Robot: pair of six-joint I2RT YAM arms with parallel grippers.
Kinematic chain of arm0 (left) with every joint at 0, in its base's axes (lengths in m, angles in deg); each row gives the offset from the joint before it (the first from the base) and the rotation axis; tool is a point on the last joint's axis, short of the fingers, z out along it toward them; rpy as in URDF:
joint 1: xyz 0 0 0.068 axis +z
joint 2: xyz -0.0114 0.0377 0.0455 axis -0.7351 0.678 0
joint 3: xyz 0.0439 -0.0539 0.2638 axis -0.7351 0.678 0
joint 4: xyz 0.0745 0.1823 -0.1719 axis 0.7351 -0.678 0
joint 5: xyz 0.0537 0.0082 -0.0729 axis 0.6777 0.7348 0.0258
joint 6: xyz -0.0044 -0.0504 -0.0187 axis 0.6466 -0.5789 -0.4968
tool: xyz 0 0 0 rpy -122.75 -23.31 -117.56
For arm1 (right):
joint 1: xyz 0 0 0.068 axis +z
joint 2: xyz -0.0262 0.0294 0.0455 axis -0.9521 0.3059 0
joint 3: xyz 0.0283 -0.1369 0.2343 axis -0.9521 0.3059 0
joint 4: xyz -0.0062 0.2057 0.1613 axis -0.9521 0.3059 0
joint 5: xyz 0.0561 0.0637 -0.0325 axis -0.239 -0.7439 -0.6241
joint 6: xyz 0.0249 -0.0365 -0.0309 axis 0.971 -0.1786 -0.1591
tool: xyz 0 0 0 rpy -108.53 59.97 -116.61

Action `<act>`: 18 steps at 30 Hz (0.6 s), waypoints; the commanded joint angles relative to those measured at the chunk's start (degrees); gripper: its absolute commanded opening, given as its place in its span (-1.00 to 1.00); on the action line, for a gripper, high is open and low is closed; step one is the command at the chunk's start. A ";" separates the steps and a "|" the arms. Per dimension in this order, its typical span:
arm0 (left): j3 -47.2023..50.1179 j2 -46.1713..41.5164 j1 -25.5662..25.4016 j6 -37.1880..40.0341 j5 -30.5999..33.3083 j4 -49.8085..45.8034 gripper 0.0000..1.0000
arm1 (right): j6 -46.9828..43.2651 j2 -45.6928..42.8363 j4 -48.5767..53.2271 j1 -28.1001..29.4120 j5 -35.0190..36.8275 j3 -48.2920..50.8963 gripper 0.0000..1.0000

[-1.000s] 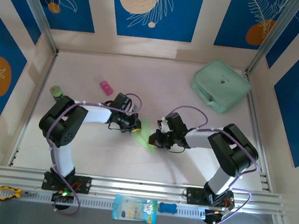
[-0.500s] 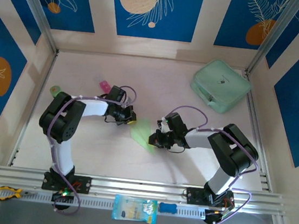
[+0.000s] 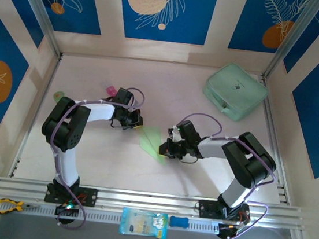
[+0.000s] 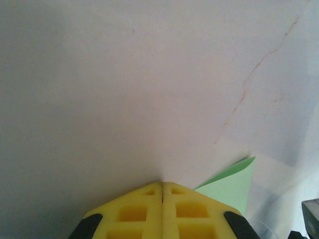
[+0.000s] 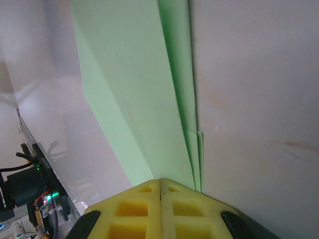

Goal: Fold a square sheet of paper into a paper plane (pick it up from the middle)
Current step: Fourth fold the wing at the center of the table.

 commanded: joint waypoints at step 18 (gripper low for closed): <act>6.66 -8.50 -8.24 -3.15 -4.64 7.66 -0.84 | -0.88 1.43 9.93 -0.34 2.78 2.60 -0.97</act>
